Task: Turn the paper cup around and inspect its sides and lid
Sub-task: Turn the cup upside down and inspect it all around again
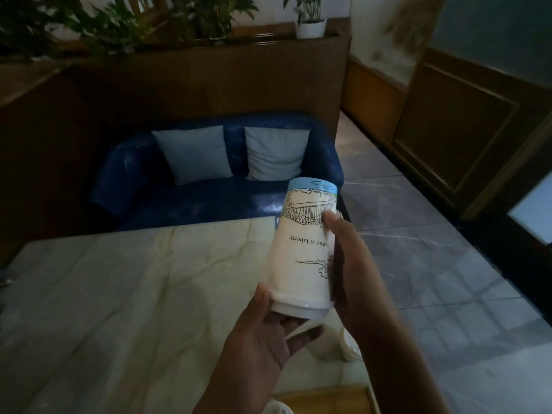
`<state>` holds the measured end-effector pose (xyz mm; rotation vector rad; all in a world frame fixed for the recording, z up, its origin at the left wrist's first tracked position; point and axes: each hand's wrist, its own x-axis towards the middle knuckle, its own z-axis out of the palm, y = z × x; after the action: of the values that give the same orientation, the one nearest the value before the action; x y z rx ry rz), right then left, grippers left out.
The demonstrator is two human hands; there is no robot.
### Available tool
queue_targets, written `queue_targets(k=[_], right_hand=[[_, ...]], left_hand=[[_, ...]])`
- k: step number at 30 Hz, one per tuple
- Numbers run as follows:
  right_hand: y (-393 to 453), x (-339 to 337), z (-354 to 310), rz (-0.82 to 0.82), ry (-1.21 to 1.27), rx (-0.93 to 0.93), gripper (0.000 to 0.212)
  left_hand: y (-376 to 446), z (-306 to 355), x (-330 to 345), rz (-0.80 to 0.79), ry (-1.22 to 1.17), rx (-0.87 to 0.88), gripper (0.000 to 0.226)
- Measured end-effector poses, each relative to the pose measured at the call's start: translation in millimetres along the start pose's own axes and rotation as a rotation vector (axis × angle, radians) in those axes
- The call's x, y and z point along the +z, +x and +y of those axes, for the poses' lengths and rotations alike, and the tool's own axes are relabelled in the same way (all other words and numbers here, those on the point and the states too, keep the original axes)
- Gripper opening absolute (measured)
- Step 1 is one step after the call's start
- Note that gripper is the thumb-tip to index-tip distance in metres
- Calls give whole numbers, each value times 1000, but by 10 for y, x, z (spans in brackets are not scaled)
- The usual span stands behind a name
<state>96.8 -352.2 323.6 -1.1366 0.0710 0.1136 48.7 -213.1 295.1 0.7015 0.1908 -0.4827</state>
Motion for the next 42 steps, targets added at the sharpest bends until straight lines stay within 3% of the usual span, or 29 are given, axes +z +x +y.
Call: queue_targets(k=[10,17,23,28,32,34,36,42], right_hand=[[20,-9,5,80,-168,-70,24],[20,4,37,116,-141,-29,20],[-6,73,-7,82,-73,-18,49],[-8,66,-42,48,-70,-27,57],[0,31,-90,46,-11,-22,43],[5,7,-98,47,28,-14,25],[5,-11,-96,66,59,-5,25],[21,-15,-72,72,118,30,28]], left_hand=[[72,-38,-98,181,206,180,107],[73,-54,-87,132,445,340,96],[65,-102,-13,225,715,445,96],[33,-190,31,305,828,475,97],[69,-79,132,221,668,435,112],[61,-44,144,248,396,370,83],[38,-76,106,210,201,333,48],[11,-133,79,153,-8,194,62]])
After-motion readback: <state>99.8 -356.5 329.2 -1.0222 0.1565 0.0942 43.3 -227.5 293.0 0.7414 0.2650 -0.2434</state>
